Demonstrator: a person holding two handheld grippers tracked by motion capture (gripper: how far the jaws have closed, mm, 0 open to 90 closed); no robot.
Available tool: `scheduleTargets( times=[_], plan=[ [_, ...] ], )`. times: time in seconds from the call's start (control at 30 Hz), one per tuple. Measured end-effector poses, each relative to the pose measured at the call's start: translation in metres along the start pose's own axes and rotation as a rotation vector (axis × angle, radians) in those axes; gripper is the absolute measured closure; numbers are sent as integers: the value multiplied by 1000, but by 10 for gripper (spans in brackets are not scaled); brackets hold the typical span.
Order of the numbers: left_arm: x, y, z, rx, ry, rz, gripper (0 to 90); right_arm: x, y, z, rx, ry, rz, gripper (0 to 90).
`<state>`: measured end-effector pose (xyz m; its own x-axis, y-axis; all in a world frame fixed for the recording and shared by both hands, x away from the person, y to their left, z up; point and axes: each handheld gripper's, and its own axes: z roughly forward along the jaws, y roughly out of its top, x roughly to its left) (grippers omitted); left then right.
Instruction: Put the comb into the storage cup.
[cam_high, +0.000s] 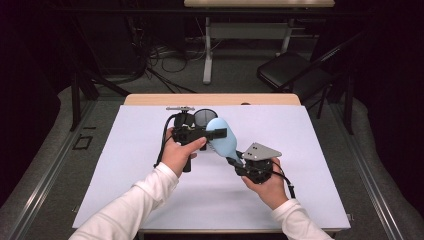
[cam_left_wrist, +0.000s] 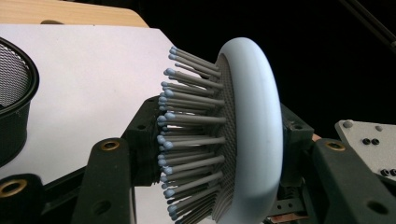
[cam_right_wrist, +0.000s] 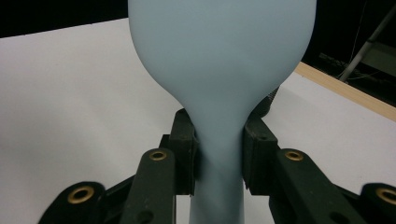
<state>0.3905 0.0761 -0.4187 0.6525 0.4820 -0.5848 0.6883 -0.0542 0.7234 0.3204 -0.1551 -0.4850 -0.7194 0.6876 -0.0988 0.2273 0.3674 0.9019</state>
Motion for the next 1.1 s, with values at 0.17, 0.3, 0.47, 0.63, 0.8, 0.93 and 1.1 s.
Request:
scheduleTargets(
  times=[0.17, 0.3, 0.47, 0.63, 0.8, 0.93, 1.1],
  plan=[
    [1, 0, 0, 0, -1, -12, 465, 0, 0, 0, 0, 1, 2, 694],
    [0, 0, 1, 3, 5, -29, 467, 0, -1, 1, 2, 2, 6, 694],
    [0, -1, 0, -3, 12, -39, 472, 0, -1, 1, 0, 0, 5, 694],
    [-1, -2, 1, -1, 24, -64, 475, 0, -2, 1, 1, 2, 8, 693],
    [-1, -2, 0, 2, 25, -94, 478, 1, -2, 2, 1, 4, 11, 693],
    [1, -2, 0, 4, 25, -100, 481, 0, -2, 2, 2, 9, 16, 693],
    [1, -1, 1, 4, 20, -101, 485, 1, -2, 2, 0, 8, 22, 692]
  ],
)
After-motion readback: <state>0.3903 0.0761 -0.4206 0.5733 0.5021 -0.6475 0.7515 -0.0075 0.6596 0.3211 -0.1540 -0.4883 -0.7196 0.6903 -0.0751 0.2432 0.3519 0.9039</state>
